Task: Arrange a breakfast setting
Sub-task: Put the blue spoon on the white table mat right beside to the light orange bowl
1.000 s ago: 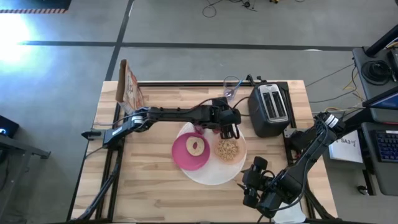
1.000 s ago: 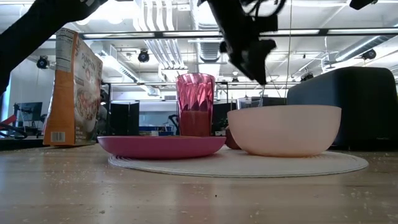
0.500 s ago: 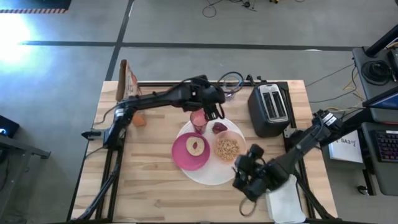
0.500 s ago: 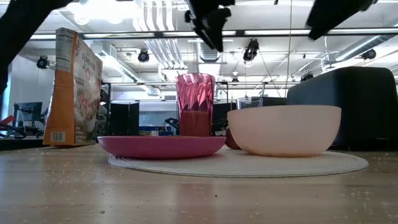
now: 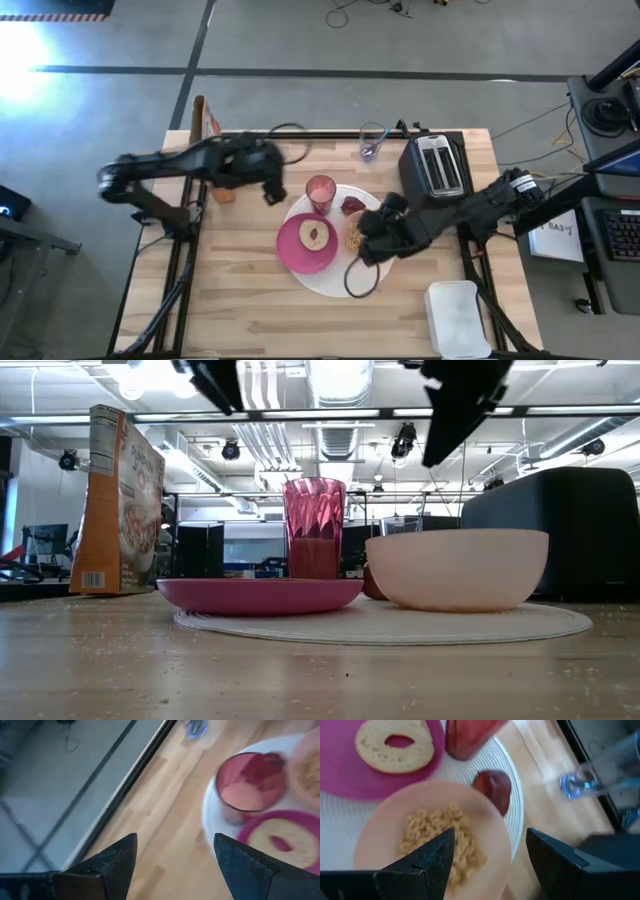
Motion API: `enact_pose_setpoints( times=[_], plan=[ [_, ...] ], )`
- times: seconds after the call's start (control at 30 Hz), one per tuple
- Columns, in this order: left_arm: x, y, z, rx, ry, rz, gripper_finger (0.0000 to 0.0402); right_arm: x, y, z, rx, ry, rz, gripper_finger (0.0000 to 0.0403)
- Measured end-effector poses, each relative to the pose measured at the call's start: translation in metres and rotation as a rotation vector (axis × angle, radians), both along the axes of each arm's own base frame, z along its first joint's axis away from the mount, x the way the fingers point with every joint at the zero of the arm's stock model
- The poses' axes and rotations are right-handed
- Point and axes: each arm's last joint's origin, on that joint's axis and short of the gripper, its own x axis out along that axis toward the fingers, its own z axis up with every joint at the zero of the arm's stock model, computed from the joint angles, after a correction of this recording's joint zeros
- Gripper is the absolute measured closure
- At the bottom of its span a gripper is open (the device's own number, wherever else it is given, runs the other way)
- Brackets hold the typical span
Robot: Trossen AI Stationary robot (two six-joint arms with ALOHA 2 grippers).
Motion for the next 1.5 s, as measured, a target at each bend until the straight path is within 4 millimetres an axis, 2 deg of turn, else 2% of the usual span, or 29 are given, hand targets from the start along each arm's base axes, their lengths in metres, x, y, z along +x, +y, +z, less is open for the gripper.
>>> enact_pose_setpoints(
  times=[0.1,0.23,0.43,0.63,0.87,1.0,1.2,1.33,1.5],
  plan=[
    [-0.026,-0.02,-0.012,-0.015,-0.148,-0.041,0.0155,0.01,-0.013,-0.001,-0.017,-0.011,0.05,0.017],
    [-0.05,-0.037,-0.032,-0.019,-0.354,-0.108,0.0155,0.026,-0.041,-0.006,0.037,-0.043,0.101,0.017],
    [-0.062,-0.041,-0.06,0.003,-0.565,-0.148,0.0155,0.042,-0.086,-0.015,0.247,-0.163,0.154,0.017],
    [-0.068,-0.04,-0.071,0.025,-0.581,-0.172,0.0155,0.042,-0.108,-0.012,0.21,-0.167,0.208,0.017],
    [-0.065,-0.047,-0.076,-0.022,-0.582,-0.162,0.0155,0.021,-0.148,0.001,0.139,-0.201,0.162,0.017],
    [-0.059,-0.047,-0.08,0.011,-0.569,-0.135,0.0155,0.0,-0.17,0.007,0.108,-0.321,0.076,0.017],
    [-0.055,-0.043,-0.081,0.125,-0.635,0.07,0.0155,-0.034,-0.174,0.004,0.08,-0.513,0.011,0.017],
    [-0.054,-0.042,-0.08,0.193,-0.637,0.112,0.0155,-0.05,-0.175,0.005,-0.028,-0.607,-0.086,0.017],
    [-0.05,-0.043,-0.079,0.23,-0.655,0.14,0.0155,-0.058,-0.176,0.001,-0.152,-0.59,-0.166,0.017]
  ],
)
